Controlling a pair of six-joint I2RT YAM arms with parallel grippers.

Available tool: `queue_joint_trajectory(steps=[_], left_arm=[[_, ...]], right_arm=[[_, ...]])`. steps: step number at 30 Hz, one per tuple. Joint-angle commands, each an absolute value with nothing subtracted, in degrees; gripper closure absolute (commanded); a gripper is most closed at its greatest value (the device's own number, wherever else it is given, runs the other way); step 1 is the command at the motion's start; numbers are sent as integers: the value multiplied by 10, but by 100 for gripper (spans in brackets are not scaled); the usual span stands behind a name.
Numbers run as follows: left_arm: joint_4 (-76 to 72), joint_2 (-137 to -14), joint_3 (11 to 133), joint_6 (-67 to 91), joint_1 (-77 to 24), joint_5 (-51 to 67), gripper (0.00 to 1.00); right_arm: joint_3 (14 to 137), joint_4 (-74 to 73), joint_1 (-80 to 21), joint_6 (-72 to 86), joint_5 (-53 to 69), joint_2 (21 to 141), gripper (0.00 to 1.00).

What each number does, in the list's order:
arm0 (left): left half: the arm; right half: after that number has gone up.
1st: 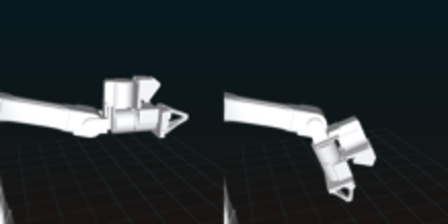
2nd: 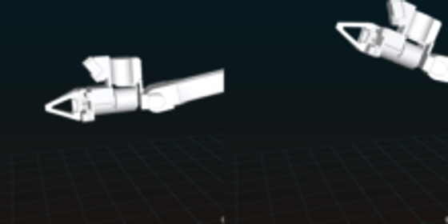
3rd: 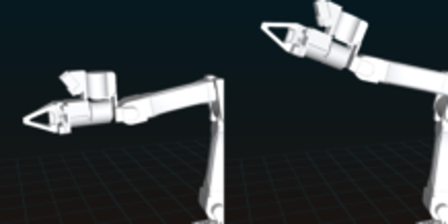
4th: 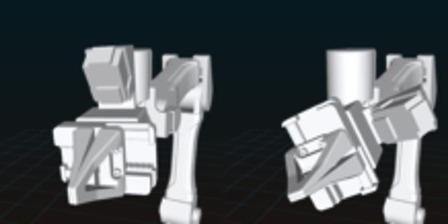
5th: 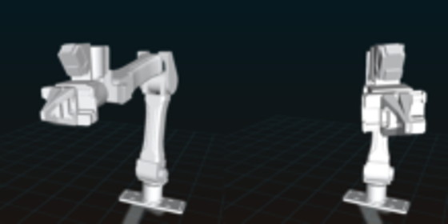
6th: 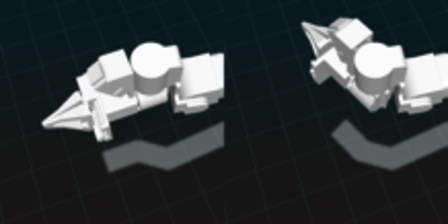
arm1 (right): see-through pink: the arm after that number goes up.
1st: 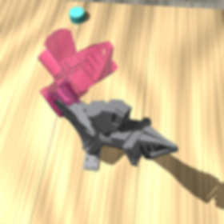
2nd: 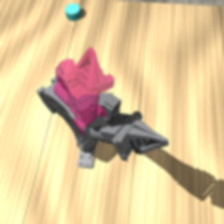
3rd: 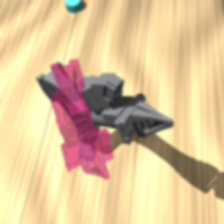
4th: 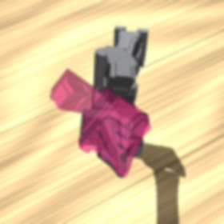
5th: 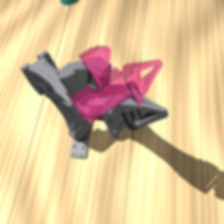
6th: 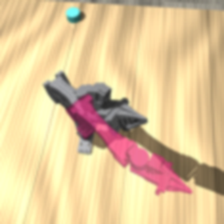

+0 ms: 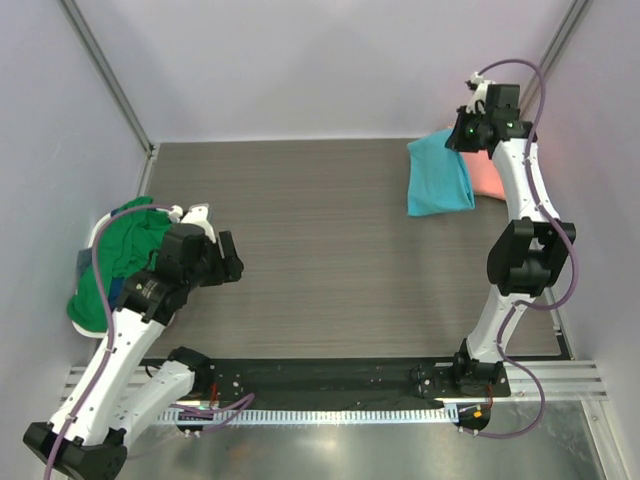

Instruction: Fold and stack the t-shirts

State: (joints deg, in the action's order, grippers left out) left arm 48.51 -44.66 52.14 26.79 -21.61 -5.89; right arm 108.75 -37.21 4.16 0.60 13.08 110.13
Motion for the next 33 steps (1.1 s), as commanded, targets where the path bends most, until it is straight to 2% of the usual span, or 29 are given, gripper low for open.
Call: queue_joint_trajectory(steps=[1,19,33], left_arm=[[461,-451,520,267,-213,-50,34],[462,-475,521,270,-214,-53,35],[465,-490,521,273,-213,-62,36]], right_arm=[[1163,-375,54,-36,102,1077,99],[1285,-379,108,-54,137,1140,99],[1371,-362,143,-66,139,1249,99]])
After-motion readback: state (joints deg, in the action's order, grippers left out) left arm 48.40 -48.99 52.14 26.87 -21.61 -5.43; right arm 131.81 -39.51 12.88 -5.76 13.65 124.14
